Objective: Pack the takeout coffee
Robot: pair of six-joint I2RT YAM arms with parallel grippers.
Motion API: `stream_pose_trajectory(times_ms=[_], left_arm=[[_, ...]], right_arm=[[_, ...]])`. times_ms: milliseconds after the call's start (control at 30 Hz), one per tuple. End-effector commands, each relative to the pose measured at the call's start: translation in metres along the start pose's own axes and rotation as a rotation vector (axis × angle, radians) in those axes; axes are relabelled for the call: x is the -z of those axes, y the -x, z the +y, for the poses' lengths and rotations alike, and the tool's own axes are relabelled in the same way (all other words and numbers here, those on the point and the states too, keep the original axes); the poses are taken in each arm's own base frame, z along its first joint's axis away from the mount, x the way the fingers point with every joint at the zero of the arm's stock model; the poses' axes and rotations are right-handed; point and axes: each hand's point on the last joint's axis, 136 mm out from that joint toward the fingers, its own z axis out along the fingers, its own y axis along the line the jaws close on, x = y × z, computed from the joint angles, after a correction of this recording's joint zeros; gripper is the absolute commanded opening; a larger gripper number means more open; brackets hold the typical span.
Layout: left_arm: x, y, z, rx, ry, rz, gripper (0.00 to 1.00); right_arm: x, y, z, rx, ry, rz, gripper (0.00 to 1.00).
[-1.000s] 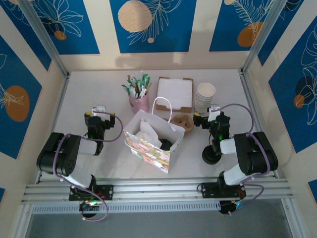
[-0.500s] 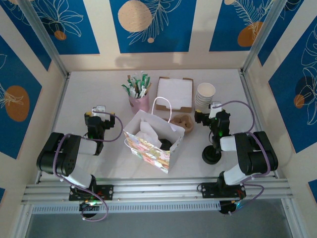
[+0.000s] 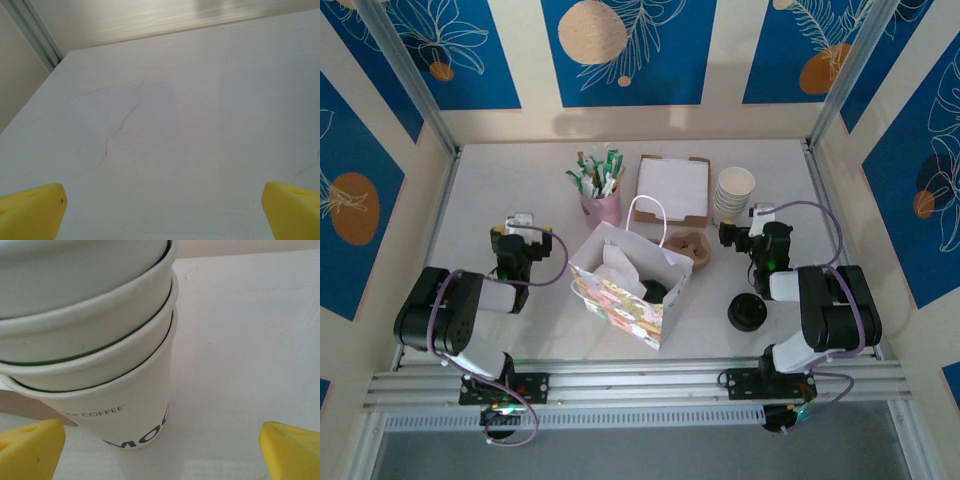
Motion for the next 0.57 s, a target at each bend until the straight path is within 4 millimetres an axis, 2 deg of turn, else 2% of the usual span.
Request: stream_pose_trajectory(times_ms=[0,533], left_arm=[[-0.0004,0.0033,0.0000,0.011,0.006,-0.018,1.00],[-0.0003,0.0037,0.0000,0.012,0.006,-0.020,1.00]], right_arm=[[-0.0027,0.0088,0.0055,-0.013,0.032,-0.016,1.00],[-0.0024,0.0081,0.0056,-0.012,0.032,-0.016,0.99]])
